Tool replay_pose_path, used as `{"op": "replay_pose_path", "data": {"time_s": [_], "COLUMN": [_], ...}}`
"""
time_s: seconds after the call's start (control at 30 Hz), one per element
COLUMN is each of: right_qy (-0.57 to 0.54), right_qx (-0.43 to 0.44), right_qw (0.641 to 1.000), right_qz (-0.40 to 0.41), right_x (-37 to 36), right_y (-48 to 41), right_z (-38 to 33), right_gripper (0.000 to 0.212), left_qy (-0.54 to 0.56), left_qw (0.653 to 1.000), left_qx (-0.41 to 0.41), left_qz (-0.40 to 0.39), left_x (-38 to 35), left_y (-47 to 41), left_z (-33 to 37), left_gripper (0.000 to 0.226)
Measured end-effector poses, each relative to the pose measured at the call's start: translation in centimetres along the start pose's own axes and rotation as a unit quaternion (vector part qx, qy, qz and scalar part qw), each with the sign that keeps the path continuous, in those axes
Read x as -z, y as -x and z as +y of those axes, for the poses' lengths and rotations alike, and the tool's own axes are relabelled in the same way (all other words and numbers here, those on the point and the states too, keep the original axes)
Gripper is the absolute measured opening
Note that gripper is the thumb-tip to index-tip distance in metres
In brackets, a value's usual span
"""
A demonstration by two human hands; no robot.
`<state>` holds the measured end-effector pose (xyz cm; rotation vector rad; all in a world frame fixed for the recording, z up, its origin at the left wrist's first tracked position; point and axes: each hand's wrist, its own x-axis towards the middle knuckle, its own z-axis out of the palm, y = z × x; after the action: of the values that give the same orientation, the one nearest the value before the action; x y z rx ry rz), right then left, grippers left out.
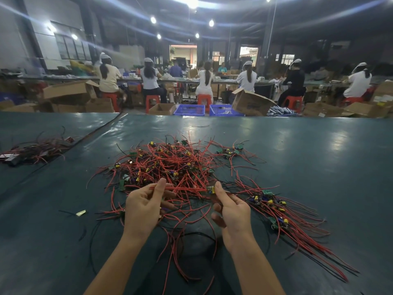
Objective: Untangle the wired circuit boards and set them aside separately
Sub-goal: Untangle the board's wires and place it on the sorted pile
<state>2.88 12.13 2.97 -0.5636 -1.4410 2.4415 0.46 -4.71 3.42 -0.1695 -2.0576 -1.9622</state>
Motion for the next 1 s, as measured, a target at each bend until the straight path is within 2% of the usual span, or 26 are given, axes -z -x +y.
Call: {"op": "replay_pose_path", "data": {"time_s": [0.1,0.2,0.27,0.33,0.43,0.57,0.8,1.0], "right_qy": [0.01,0.01,0.017,0.052,0.066,0.017,-0.053,-0.139], "right_qx": [0.007,0.008,0.017,0.034,0.039,0.045,0.069,-0.004], "right_qw": [1.0,1.0,1.0,0.998,0.996,0.994,0.975,0.963], "right_qz": [-0.01,-0.005,0.001,0.008,0.036,0.1,0.203,0.233], "right_x": [-0.3,-0.5,-0.3,0.0,0.2,1.2,3.9,4.8], "right_y": [0.1,0.3,0.2,0.1,0.0,-0.6,-2.2,-2.4], "right_z": [0.4,0.6,0.6,0.6,0.3,-0.7,-2.7,-3.2], "right_gripper": [0.023,0.022,0.022,0.024,0.028,0.028,0.021,0.017], "left_qy": [-0.02,0.059,0.124,0.156,0.186,0.194,0.182,0.132], "left_qw": [0.999,0.994,0.979,0.968,0.963,0.966,0.965,0.977], "left_qx": [-0.014,0.083,0.161,0.196,0.194,0.171,0.184,0.163], "left_qz": [0.036,0.025,0.0,-0.012,-0.011,-0.02,-0.032,-0.033], "left_x": [0.3,0.3,0.1,0.0,0.0,-0.2,-0.5,-0.4], "left_y": [-0.3,-0.6,-0.6,-0.6,-0.7,-0.4,-0.2,-0.2], "left_z": [-0.3,-0.7,-0.8,-1.0,-0.9,-0.7,-0.7,-0.9], "left_gripper": [0.034,0.039,0.039,0.038,0.034,0.028,0.034,0.03]}}
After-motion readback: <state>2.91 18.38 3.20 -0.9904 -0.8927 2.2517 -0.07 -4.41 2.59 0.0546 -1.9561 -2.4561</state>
